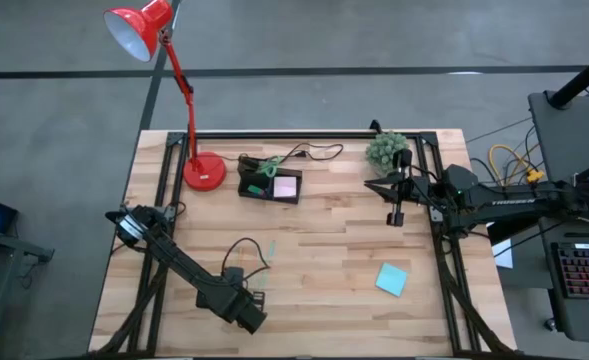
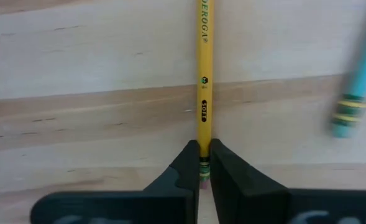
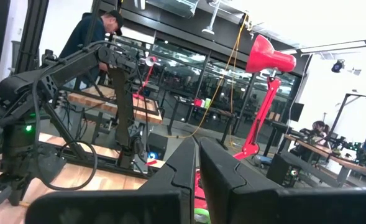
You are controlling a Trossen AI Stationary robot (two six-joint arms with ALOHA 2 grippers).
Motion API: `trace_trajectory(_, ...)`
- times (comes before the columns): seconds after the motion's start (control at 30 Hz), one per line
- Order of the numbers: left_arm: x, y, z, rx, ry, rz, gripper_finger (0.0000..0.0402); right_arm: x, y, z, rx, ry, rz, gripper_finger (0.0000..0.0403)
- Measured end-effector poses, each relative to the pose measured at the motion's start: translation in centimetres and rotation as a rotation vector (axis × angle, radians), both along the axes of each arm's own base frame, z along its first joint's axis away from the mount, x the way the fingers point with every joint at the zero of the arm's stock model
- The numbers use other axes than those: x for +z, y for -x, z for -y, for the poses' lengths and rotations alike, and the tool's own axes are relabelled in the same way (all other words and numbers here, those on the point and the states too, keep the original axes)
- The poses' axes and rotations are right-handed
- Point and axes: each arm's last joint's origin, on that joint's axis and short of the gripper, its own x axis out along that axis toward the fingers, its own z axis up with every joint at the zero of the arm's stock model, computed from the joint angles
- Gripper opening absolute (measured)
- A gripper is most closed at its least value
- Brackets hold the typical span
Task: Pick and place office supplies into organizer
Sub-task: Put the yellow pencil into the black mesh desk organizer
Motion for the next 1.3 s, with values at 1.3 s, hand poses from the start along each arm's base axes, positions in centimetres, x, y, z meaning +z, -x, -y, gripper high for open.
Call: trace_trajectory(1.3,8.5,0.4,-4.8,-0.285,-0.114,0.290,0.0002,0.0,0.0,0.0,0.000,0.000,0.001,0.0013)
